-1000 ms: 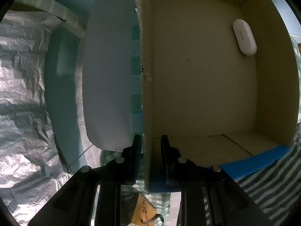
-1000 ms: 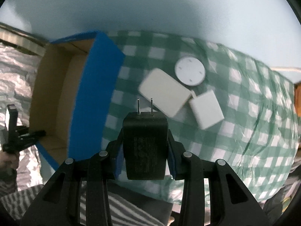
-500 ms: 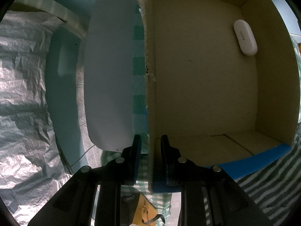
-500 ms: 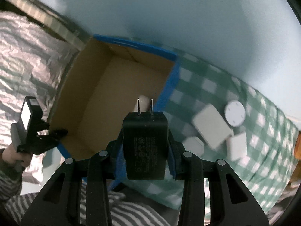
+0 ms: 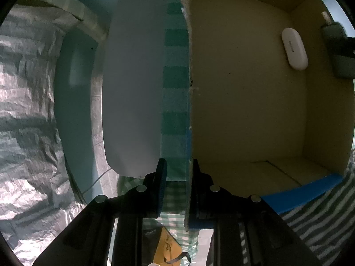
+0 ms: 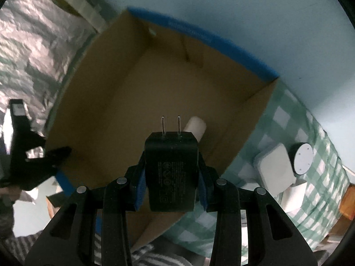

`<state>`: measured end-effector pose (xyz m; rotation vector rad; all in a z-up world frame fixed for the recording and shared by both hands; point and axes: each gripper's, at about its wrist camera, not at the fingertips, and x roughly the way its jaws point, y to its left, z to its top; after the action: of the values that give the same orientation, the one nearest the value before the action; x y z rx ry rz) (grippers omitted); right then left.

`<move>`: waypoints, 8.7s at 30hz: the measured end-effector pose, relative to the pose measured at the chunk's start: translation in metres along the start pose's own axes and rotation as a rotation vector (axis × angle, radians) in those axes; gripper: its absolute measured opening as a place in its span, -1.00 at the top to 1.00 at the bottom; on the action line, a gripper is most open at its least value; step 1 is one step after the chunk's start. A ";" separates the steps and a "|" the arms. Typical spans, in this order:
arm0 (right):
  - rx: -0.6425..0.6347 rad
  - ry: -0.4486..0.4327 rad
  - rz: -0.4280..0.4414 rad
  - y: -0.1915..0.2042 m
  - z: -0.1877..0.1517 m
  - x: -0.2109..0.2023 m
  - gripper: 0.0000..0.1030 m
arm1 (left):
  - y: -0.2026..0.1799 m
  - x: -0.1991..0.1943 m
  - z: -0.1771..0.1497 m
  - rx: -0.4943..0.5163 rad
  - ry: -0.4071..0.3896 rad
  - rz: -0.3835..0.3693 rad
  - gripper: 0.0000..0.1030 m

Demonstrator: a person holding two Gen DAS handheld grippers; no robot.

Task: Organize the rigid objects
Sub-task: 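Lift the black plug adapter into the box and release it, then return the right tool to the objects and grasp the white square charger, then carry the white square charger into the box and lower it, then return the right tool to the table and grasp the white octagonal router, then carry the octagonal router into the box and release it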

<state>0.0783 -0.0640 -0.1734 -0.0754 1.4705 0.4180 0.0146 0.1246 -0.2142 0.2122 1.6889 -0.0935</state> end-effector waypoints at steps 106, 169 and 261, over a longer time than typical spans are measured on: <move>0.247 0.049 -0.074 -0.113 -0.144 0.014 0.04 | -0.001 -0.005 -0.002 0.025 0.008 0.007 0.71; -0.057 -0.006 -0.053 0.004 -0.011 0.015 0.05 | -0.004 -0.009 0.001 0.042 0.011 -0.003 0.71; 0.217 -0.001 -0.080 -0.064 -0.065 -0.011 -0.04 | 0.001 -0.006 0.001 0.047 0.017 0.004 0.71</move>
<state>0.0366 -0.1451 -0.1827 0.0390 1.4984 0.1923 0.0162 0.1248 -0.2086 0.2520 1.7042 -0.1286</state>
